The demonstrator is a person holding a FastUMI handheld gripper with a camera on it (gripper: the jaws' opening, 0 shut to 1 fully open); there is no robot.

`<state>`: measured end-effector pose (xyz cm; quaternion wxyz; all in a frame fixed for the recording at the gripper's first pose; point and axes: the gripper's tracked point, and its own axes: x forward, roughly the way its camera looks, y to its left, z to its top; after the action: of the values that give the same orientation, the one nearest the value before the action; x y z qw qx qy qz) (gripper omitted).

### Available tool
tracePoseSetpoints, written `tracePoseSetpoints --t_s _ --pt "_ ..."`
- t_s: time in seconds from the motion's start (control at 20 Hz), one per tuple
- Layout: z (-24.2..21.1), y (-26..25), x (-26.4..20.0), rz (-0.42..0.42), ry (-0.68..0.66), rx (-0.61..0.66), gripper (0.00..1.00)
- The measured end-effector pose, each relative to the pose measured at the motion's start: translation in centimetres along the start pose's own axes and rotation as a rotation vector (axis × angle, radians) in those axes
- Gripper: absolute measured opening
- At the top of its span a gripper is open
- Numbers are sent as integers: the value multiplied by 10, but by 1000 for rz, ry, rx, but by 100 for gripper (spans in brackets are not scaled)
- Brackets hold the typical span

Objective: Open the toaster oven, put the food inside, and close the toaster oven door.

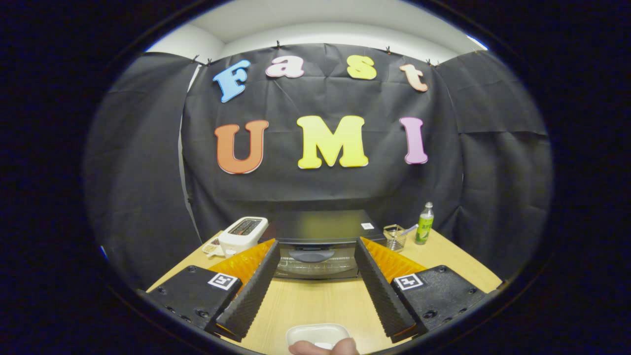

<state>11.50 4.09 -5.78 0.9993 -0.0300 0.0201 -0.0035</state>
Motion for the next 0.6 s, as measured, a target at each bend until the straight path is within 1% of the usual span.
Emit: tracePoseSetpoints --t_s 0.15,0.25,0.35,0.45,0.55,0.6 --pt "32 12 -58 -12 -113 1 100" --pt "37 28 -86 19 -165 2 100" --pt "22 46 -107 55 -164 4 100" --pt "7 58 -117 67 -136 -12 100" --pt "7 59 -123 44 -144 -44 100" --pt "6 60 -125 42 -145 -39 100"
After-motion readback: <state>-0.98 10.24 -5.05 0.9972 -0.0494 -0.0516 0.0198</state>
